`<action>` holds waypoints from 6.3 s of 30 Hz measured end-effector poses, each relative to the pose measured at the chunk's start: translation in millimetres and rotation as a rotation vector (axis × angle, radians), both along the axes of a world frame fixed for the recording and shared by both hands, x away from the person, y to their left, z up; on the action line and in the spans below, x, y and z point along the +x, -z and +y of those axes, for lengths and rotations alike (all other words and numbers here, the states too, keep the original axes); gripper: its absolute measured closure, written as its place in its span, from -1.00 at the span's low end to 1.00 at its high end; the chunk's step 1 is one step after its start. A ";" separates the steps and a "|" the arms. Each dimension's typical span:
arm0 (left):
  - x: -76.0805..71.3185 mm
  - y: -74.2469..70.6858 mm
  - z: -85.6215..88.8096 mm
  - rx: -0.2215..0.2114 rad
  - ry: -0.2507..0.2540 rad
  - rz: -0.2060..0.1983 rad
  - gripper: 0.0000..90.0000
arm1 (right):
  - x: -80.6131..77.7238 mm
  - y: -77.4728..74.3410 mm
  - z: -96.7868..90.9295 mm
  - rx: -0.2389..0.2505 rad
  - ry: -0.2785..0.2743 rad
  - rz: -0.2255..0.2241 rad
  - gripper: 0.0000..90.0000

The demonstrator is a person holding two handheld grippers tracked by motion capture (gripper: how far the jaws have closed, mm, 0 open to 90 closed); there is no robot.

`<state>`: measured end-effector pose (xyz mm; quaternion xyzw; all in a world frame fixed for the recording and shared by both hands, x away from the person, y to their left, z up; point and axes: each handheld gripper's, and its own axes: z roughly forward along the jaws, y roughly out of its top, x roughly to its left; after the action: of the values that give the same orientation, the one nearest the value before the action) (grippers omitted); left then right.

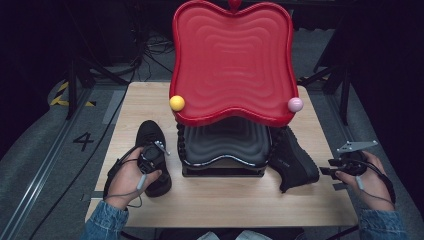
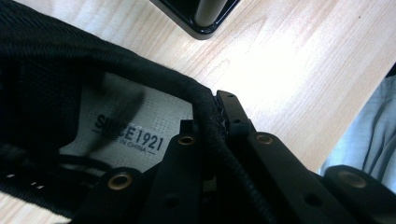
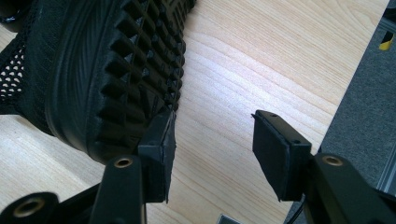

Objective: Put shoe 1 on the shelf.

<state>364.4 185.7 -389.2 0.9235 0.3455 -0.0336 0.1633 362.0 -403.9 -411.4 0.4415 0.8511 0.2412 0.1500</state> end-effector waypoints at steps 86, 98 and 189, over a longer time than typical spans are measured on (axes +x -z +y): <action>-45.9 -304.3 -22.1 0.093 0.174 -0.270 0.91 | -4.5 -6.5 -5.6 0.061 0.010 -0.009 0.16; -47.9 -325.5 -36.1 0.128 0.212 -0.363 0.91 | -6.8 -10.2 -8.0 0.060 0.017 -0.014 0.16; 27.7 -307.2 -164.5 0.070 0.449 -0.465 0.85 | -18.8 1.9 -2.3 0.030 -0.012 0.023 0.18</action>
<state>392.1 21.2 -82.0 0.9647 0.0874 0.1547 0.1944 343.2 -406.2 -413.3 0.4416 0.8516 0.2498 0.1319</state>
